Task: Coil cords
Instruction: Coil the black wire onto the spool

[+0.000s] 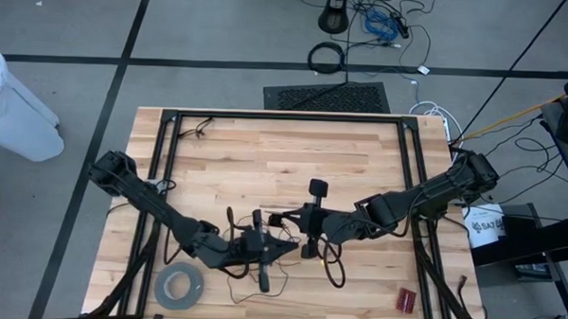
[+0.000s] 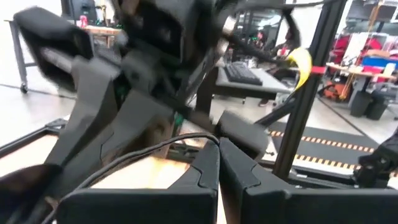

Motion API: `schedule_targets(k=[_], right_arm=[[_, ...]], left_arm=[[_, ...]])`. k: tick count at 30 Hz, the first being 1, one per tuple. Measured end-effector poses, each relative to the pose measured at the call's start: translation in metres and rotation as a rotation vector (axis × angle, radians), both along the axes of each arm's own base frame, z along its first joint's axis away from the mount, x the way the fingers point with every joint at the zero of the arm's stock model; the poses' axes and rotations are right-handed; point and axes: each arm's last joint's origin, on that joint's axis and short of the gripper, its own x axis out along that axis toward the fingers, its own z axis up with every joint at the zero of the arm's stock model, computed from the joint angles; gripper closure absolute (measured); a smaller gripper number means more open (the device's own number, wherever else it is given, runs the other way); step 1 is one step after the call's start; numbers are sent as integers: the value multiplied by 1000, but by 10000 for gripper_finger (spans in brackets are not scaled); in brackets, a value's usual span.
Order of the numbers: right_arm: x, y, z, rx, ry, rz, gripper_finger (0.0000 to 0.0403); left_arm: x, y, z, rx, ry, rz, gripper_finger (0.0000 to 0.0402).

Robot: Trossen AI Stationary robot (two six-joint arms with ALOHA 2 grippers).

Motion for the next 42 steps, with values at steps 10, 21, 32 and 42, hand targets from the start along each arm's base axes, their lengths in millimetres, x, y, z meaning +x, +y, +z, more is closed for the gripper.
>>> schedule_targets(k=[10,21,32,42], right_arm=[[0,0,1,6,-5,-6,403],[0,0,1,5,-9,0,403],[-6,-1,21,45,-105,69,403],[-7,-4,35,43,-185,118,403]], left_arm=[[3,1,-4,-19,15,10,379],[-2,0,2,-83,-14,-9,272],[-24,-15,24,-116,-62,-177,269],[-23,-12,24,-167,-67,-170,268]])
